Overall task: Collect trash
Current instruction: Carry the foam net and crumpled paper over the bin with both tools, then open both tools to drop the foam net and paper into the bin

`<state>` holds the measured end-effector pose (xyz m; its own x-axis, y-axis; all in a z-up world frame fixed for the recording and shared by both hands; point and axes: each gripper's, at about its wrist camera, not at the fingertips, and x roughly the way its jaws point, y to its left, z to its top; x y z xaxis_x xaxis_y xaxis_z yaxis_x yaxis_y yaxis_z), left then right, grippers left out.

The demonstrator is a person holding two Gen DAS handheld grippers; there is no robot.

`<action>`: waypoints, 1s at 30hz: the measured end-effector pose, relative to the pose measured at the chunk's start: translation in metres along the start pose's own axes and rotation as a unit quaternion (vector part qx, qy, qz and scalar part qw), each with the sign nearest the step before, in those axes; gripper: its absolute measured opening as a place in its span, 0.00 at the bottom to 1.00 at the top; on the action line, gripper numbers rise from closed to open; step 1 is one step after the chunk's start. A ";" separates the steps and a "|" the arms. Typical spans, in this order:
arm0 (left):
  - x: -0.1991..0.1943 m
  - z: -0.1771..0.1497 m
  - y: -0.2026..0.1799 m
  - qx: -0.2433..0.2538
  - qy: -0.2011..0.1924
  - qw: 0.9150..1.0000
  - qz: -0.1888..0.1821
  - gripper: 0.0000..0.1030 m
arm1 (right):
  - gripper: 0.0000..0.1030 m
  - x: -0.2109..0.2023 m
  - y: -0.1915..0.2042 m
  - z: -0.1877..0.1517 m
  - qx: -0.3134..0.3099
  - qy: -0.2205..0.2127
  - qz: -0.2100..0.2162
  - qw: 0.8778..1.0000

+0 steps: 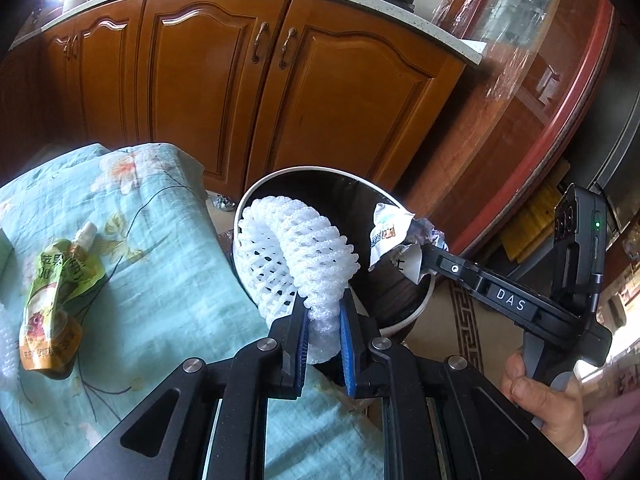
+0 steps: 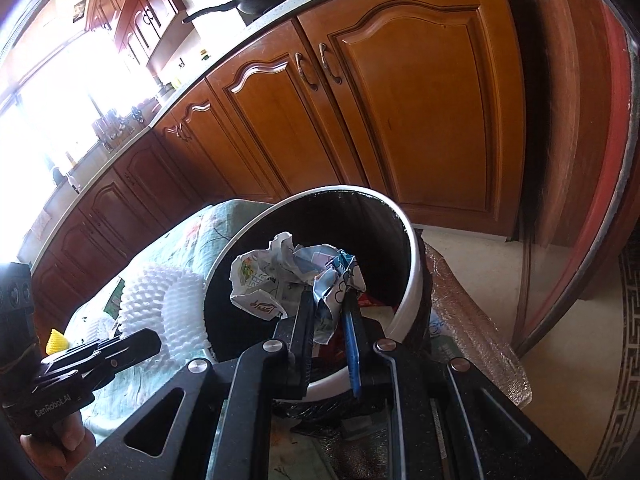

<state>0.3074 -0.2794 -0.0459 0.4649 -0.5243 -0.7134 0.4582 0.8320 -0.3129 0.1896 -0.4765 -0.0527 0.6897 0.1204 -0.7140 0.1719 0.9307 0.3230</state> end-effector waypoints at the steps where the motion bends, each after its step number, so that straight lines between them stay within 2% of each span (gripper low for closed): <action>1: 0.004 0.001 -0.001 0.002 0.002 1.000 0.000 0.12 | 0.14 0.001 -0.001 0.001 -0.001 0.002 -0.002 1.000; 13: 0.039 0.011 -0.009 0.003 0.019 1.000 0.004 0.14 | 0.15 0.010 -0.005 0.013 -0.014 0.010 -0.016 1.000; 17: 0.044 0.013 -0.009 0.001 0.022 1.000 0.010 0.24 | 0.18 0.013 -0.007 0.013 -0.013 0.013 -0.019 1.000; 19: 0.045 0.012 -0.010 0.000 0.024 1.000 0.011 0.35 | 0.19 0.015 -0.008 0.015 -0.011 0.015 -0.017 1.000; 22: 0.040 0.010 -0.014 -0.001 0.019 1.000 0.016 0.46 | 0.42 0.016 -0.013 0.016 -0.003 0.014 -0.013 1.000; 23: 0.038 0.009 -0.014 -0.001 0.017 1.000 0.018 0.52 | 0.46 0.014 -0.014 0.016 0.000 0.012 -0.007 1.000; 25: 0.034 0.006 -0.013 -0.004 0.013 1.000 0.018 0.59 | 0.48 0.013 -0.014 0.015 0.003 0.009 -0.004 1.000; 30: 0.021 -0.004 -0.009 -0.006 0.007 1.000 0.016 0.61 | 0.54 0.004 -0.009 0.012 0.009 -0.002 0.001 1.000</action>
<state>0.3106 -0.2973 -0.0608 0.4682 -0.4951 -0.7319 0.4339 0.8504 -0.2977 0.1992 -0.4884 -0.0514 0.6932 0.1203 -0.7107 0.1828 0.9244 0.3347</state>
